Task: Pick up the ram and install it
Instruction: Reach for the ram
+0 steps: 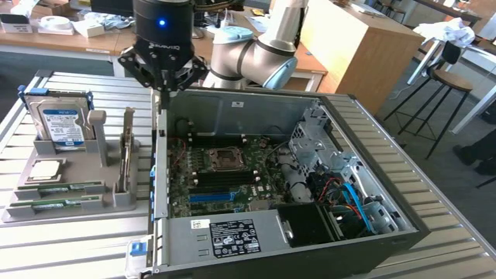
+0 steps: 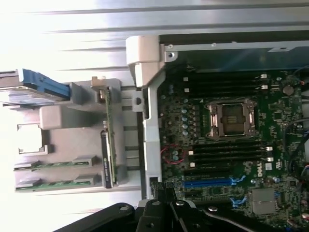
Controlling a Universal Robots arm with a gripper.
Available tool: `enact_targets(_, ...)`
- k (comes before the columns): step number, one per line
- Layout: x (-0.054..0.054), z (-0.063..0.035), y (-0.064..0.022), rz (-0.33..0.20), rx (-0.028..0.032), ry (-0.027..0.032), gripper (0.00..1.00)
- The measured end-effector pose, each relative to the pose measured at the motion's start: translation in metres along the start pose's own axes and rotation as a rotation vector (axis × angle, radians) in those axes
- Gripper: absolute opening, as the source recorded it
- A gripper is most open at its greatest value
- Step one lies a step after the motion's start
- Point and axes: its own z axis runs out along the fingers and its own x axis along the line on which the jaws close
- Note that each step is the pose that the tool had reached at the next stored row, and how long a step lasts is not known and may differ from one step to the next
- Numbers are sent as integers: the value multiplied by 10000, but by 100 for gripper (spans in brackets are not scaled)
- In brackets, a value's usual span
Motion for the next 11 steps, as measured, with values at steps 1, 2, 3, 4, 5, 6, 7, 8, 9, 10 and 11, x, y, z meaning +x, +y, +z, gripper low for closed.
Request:
enact_targets(1,15,1,-1,0,0,12,10)
enact_targets(2,28,1,-2,1,1,23,10)
enact_targets(3,39,1,-3,1,2,34,10)
enact_targets(4,50,1,-4,2,3,41,10)
enact_targets(5,61,1,-5,2,3,47,10)
enact_targets(6,72,1,-5,2,3,53,10)
enact_targets(7,83,1,-6,3,4,58,10)
enact_targets(8,96,0,-7,3,5,63,10)
enact_targets(9,111,1,-8,3,5,65,10)
enact_targets(10,130,0,-10,3,6,69,10)
enact_targets(11,152,0,-11,3,5,71,10)
